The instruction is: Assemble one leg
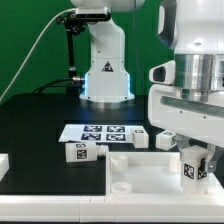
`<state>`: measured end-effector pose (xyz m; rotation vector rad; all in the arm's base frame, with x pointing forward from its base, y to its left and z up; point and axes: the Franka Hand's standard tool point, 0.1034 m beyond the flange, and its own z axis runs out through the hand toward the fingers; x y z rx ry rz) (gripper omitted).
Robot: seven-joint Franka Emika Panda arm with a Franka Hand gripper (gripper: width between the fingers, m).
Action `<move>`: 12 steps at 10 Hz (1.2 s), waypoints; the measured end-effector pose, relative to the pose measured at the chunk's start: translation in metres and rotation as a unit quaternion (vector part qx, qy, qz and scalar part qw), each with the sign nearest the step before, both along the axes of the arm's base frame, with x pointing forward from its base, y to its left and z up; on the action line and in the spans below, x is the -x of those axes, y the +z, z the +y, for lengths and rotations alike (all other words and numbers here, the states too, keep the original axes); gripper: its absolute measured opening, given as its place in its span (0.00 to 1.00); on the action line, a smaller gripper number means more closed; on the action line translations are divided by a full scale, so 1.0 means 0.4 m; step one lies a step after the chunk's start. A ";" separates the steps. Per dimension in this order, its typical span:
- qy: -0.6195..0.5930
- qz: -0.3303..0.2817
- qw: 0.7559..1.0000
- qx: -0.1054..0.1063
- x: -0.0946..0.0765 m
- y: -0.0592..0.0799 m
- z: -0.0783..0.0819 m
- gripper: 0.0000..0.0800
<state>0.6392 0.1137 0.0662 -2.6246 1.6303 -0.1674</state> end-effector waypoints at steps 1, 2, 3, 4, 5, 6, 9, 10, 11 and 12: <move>-0.065 0.007 0.998 -0.011 0.000 0.001 -0.003 0.35; -0.127 0.022 0.991 -0.021 -0.001 0.005 -0.004 0.36; -0.202 0.026 0.978 -0.037 -0.006 0.004 -0.005 0.36; -0.269 0.029 0.961 -0.052 -0.007 0.002 -0.002 0.36; -0.345 0.030 0.936 -0.060 -0.008 0.000 0.003 0.36; -0.397 0.028 0.915 -0.065 -0.010 -0.001 0.004 0.36; -0.406 0.025 0.911 -0.064 -0.009 -0.001 0.004 0.36; -0.408 0.025 0.910 -0.063 -0.009 -0.001 0.004 0.36; -0.394 0.025 0.917 -0.062 -0.009 -0.001 0.004 0.36; -0.394 0.025 0.917 -0.062 -0.009 -0.002 0.004 0.36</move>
Offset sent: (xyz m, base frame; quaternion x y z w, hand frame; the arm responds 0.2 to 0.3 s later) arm 0.0204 0.0093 0.0036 0.0056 -0.0770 0.3661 0.9274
